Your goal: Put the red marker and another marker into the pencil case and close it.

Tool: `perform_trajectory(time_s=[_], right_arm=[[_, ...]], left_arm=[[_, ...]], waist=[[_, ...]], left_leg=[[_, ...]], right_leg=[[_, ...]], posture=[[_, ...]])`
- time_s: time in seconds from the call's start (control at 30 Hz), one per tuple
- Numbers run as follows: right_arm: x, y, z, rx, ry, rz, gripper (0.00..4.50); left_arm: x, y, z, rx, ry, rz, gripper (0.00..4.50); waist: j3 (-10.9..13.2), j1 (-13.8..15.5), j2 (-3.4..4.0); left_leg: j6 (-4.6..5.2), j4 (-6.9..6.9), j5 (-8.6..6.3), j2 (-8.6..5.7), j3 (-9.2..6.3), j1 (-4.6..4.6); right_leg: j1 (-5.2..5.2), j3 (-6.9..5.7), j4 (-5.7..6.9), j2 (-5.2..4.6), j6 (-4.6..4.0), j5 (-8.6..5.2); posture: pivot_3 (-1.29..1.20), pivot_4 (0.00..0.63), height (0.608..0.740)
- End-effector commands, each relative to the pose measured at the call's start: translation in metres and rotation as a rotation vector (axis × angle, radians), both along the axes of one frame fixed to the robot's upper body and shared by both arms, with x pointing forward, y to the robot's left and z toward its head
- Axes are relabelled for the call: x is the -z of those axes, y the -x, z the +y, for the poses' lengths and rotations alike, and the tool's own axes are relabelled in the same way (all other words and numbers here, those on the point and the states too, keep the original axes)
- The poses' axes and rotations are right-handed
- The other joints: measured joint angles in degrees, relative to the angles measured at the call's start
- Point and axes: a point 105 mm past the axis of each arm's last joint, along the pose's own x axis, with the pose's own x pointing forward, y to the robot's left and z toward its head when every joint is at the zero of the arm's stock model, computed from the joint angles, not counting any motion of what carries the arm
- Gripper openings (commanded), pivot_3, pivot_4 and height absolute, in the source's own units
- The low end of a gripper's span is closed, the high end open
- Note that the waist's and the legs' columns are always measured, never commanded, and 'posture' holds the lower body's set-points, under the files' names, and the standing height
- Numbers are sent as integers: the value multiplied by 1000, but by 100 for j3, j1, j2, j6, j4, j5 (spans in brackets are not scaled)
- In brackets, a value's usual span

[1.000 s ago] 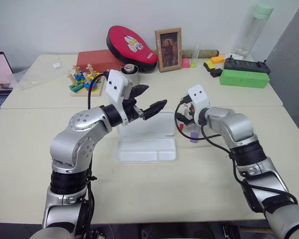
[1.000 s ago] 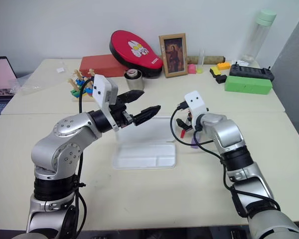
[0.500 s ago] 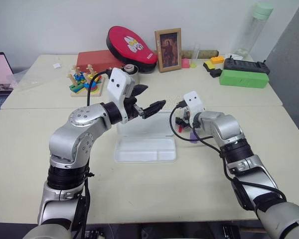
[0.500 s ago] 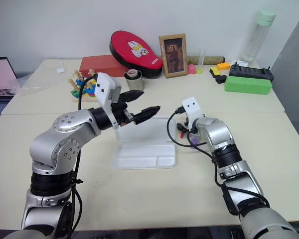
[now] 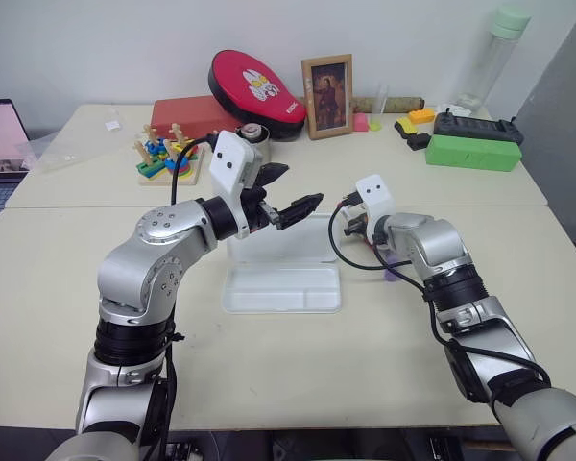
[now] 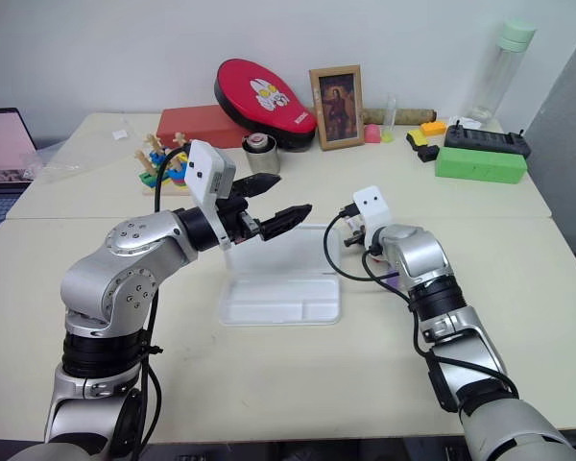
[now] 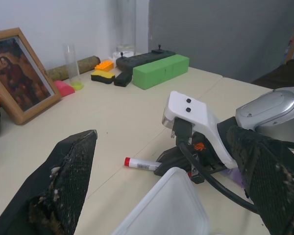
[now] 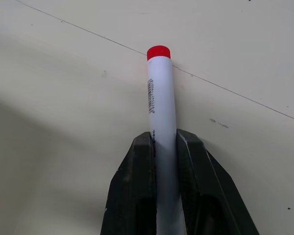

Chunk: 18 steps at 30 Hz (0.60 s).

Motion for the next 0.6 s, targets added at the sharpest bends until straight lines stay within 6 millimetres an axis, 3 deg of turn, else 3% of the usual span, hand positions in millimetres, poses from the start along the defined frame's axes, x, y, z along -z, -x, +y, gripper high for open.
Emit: perform_trajectory(time_s=[0.03, 0.17, 0.3, 0.43, 0.6], right_arm=[[-29, -9, -8, 44, -85, -79, 272], [-72, -14, -9, 46, -199, -186, 272], [-112, -4, 2, -75, -323, -250, 272], [-141, 39, 34, -439, -328, -352, 272], [-129, 101, 70, -859, -129, -399, 272]], left_arm=[[-12, 4, -1, 13, 8, -57, 4500], [-8, 4, 10, -2, -26, -50, 4500], [-6, 12, 28, -4, -33, -22, 4500], [7, 28, 58, -23, -97, 18, 4500], [23, 54, 103, -99, -181, 74, 4500]], waist=[[0, -1, 0], [1, -35, 2], [2, -90, 4], [4, -131, 7], [5, -136, 8]], left_leg=[[0, 0, 0, 0, 0, -1], [0, -4, 0, 0, 1, -5], [0, -13, 0, 1, 3, -4], [1, -18, -1, 1, 3, -10], [16, -19, -9, 2, 3, -11]], right_leg=[[-1, 0, 0, 0, 0, 0], [-7, 1, -1, 0, 0, 0], [-12, 3, -2, 0, 0, 0], [-15, 5, -12, 0, 0, -1], [-18, 3, -10, 0, 0, -1]], posture=[[0, 150, 740], [0, 150, 740], [0, 150, 740], [0, 150, 740], [0, 150, 740]])
